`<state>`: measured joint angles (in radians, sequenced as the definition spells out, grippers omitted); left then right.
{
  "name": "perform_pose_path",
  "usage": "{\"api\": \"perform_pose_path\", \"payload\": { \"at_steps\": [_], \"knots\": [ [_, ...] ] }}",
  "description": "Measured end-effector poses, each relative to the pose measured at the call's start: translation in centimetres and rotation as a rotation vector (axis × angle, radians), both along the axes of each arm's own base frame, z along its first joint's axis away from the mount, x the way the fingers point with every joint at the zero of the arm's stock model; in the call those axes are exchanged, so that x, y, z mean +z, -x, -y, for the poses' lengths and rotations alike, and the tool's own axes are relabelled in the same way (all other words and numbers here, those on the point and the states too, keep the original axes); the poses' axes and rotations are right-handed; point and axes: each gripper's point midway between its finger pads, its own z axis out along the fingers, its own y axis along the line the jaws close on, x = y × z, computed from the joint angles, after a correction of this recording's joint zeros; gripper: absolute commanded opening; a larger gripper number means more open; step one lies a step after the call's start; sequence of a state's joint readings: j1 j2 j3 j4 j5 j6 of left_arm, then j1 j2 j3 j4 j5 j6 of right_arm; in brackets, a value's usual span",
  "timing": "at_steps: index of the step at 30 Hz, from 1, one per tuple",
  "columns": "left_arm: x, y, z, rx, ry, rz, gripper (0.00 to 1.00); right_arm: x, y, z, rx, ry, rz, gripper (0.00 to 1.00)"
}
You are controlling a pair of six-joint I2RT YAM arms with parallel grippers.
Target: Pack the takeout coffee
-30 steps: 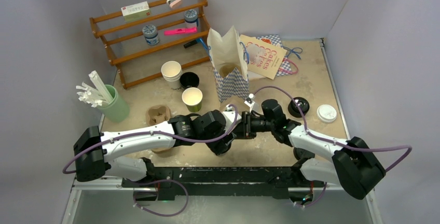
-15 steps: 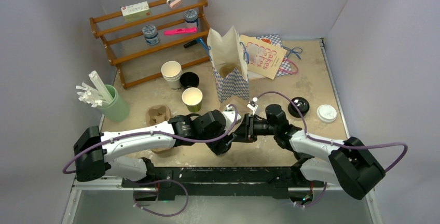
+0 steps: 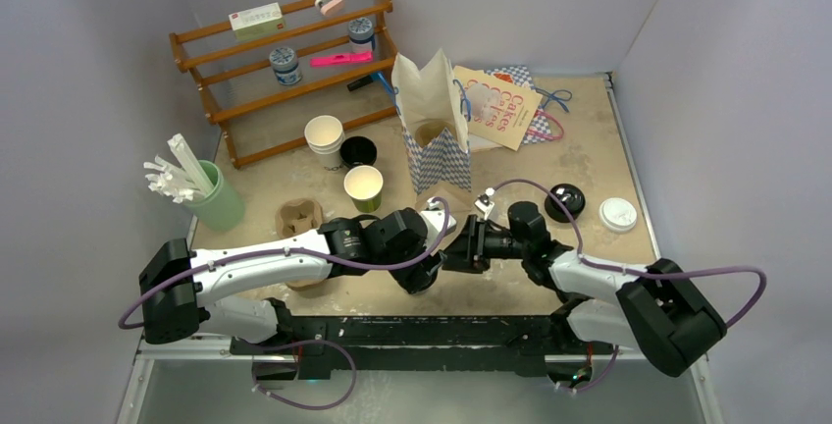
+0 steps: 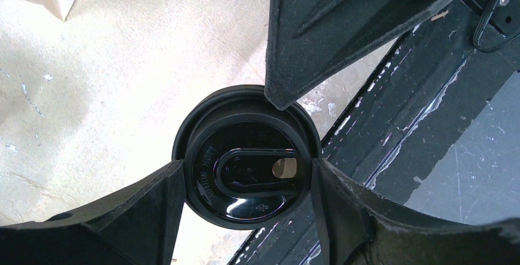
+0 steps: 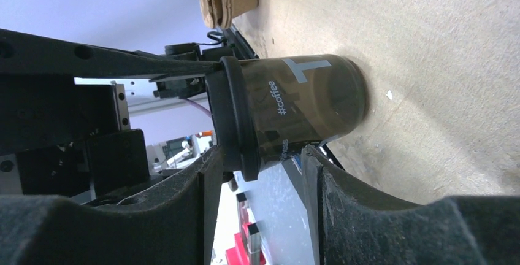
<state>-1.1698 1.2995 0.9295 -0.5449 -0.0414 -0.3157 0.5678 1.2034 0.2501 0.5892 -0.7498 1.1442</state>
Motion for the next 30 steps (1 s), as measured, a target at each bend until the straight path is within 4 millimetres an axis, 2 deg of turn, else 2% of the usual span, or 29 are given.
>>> {"api": "perform_pose_path", "payload": {
  "at_steps": [2, 5, 9, 19, 30],
  "knots": [
    [0.0, 0.0, 0.0, 0.0, 0.0, 0.0, 0.45, 0.3, -0.3, 0.0, -0.009, -0.008, 0.006, 0.52],
    [0.0, 0.0, 0.0, 0.0, 0.0, 0.0, 0.45, 0.7, -0.5, 0.1, -0.017, -0.017, 0.026, 0.42],
    [0.0, 0.0, 0.0, 0.0, 0.0, 0.0, 0.45, 0.9, -0.8, 0.0, -0.014, -0.015, 0.042, 0.37],
    [0.0, 0.0, 0.0, 0.0, 0.0, 0.0, 0.45, 0.3, -2.0, -0.6, 0.0, 0.013, 0.052, 0.35],
    [0.0, 0.0, 0.0, 0.0, -0.003, -0.001, 0.45, 0.0, -1.9, -0.6, 0.02, 0.019, 0.073, 0.36]
  ]
}}
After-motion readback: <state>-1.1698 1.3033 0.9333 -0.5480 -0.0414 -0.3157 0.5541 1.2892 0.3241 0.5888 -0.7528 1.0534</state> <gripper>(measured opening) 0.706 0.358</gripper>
